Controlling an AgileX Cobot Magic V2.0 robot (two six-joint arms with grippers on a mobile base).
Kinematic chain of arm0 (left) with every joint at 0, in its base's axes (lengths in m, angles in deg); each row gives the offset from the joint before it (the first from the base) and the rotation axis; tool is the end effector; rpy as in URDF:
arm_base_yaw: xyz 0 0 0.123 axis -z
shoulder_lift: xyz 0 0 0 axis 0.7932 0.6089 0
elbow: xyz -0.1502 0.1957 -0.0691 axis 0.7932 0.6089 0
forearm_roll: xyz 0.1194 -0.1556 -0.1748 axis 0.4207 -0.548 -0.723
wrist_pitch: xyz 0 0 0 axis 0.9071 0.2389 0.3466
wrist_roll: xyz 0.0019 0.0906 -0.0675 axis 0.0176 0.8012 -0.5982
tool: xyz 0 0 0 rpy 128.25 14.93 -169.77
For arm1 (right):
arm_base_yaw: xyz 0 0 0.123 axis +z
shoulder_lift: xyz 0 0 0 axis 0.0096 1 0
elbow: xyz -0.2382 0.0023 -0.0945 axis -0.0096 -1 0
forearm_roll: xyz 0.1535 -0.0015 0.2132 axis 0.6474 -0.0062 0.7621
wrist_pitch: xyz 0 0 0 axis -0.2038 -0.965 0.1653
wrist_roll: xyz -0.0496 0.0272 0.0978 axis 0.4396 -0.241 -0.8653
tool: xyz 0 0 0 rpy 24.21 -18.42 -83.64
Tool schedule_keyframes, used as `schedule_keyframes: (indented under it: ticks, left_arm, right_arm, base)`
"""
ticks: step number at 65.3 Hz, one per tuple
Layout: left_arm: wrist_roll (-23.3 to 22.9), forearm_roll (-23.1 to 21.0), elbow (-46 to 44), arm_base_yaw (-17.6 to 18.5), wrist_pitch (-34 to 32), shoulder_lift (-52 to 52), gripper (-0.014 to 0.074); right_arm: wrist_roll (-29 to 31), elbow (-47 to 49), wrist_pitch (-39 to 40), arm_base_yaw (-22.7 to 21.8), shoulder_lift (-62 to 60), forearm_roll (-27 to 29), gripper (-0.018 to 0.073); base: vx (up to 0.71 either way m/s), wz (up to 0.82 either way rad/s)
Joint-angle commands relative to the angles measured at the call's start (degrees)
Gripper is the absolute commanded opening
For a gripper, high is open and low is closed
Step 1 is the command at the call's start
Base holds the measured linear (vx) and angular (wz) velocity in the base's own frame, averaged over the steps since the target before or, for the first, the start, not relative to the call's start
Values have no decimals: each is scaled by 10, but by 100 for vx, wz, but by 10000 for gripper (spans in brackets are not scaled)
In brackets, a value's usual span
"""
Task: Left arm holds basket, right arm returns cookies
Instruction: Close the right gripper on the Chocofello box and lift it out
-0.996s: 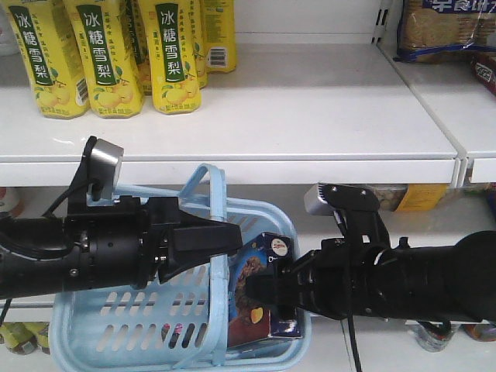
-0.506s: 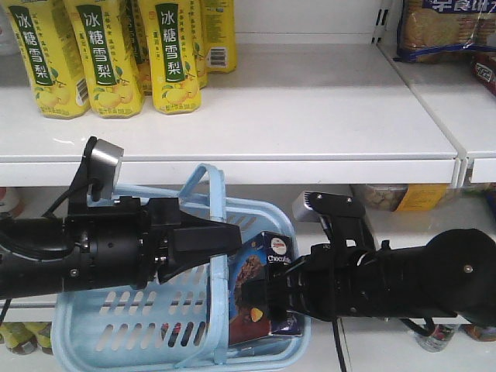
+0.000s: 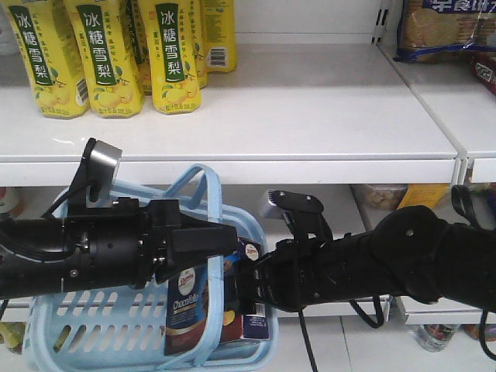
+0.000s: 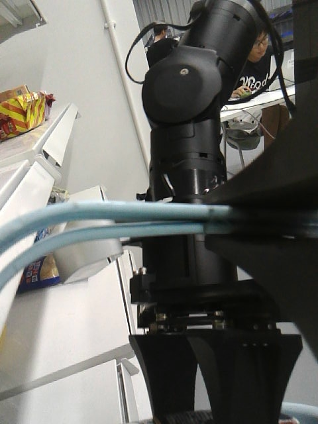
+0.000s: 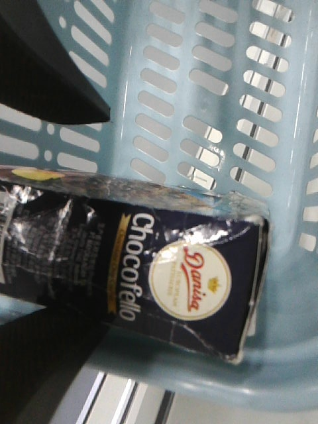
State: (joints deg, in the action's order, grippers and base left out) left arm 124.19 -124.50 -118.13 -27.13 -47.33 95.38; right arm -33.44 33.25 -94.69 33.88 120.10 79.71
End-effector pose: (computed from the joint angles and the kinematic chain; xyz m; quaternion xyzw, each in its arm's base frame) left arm 0.2215 -0.1895 0.2619 0.0081 0.7895 -0.5727 0.2206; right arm 0.2475 0.2177 0.1567 -0.1336 0.9100 0.3371 0.2012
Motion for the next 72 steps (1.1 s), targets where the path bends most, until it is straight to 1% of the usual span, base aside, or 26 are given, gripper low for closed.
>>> schedule_keyframes:
  ticks: [1,7,14,29,37,46,62,67,72]
  left_arm:
    - [12,-74,-25,3,31,-18,-3]
    - [12,-74,-25,3,31,-18,-3]
    - [12,-74,-25,3,31,-18,-3]
    - [12,-74,-25,3,31,-18,-3]
    - [12,-74,-25,3,31,-18,-3]
    - [12,-74,-25,3,31,-18,-3]
    - [12,-74,-25,3,31,-18,-3]
    - [12,-74,-25,3,31,-18,-3]
    - [12,-74,-25,3,31,-18,-3]
  right_arm:
    - [57,22,-21,-1,-10,59,517]
    - [98,24,-25,-1,-10,103,517]
    - [125,24,-22,-1,-6,126,517]
    - [128,24,-9,-1,44,125,516]
    - [139,24,4,-1,72,125,492]
    - [140,24,19,-1,84,125,418]
    - [140,24,21,-2,79,127,208]
    - [140,24,21,-2,70,127,167]
    - [140,24,26,-2,53,126,149]
  base:
    - [0,0]
    - [0,0]
    - [0,0]
    - [0,0]
    - [0,0]
    - [0,0]
    - [0,0]
    - [0,0]
    - [0,0]
